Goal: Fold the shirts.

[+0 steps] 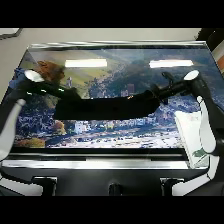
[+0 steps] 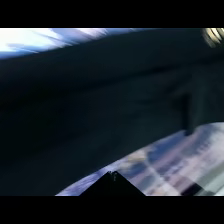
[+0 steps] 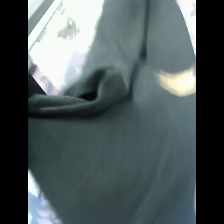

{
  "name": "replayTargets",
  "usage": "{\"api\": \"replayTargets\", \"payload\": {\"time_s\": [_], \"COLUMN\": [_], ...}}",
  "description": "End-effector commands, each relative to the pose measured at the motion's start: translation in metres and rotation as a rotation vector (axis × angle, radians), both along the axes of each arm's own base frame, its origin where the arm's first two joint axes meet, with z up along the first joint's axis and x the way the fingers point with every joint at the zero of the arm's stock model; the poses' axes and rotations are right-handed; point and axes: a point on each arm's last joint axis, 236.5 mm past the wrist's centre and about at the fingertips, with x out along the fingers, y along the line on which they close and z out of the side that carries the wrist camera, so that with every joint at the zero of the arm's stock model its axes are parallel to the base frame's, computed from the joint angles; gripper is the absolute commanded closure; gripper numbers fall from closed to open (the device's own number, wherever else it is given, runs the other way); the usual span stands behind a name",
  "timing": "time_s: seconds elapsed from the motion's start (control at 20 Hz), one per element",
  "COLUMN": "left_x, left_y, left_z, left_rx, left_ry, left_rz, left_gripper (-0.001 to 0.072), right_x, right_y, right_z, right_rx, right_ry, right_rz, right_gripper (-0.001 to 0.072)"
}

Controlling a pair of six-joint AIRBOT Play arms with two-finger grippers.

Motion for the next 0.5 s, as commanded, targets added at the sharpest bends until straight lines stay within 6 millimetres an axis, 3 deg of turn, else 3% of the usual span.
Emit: {"api": "replayTargets", "payload": {"time_s": [0.0,0.1,0.3,0.45], "left_x": [-0.021,-0.033,-0.088,-0.123], "left_y": [-0.107,-0.154,-0.235,-0.288], "left_z": [-0.040,-0.056,-0.078,-0.078], "left_rx": [-0.083,-0.151,-0.284,-0.369], "left_ry": [0.019,0.078,0.260,0.319], "left_rz": [-0.032,-0.019,-0.063,-0.067], "left_gripper": [0.0672,0.0673,0.0673,0.0673], "right_x": [-0.029,-0.050,-0.086,-0.108], "right_y": [0.007,0.013,0.009,0.004], "right_z": [0.045,0.072,0.120,0.148], "right_rx": [-0.114,-0.165,-0.239,-0.262], "right_ry": [-0.026,-0.052,-0.096,-0.132], "right_rz": [0.030,0.054,0.033,0.008], "right_gripper": [0.0665,0.0665,0.0665,0.0664]}}
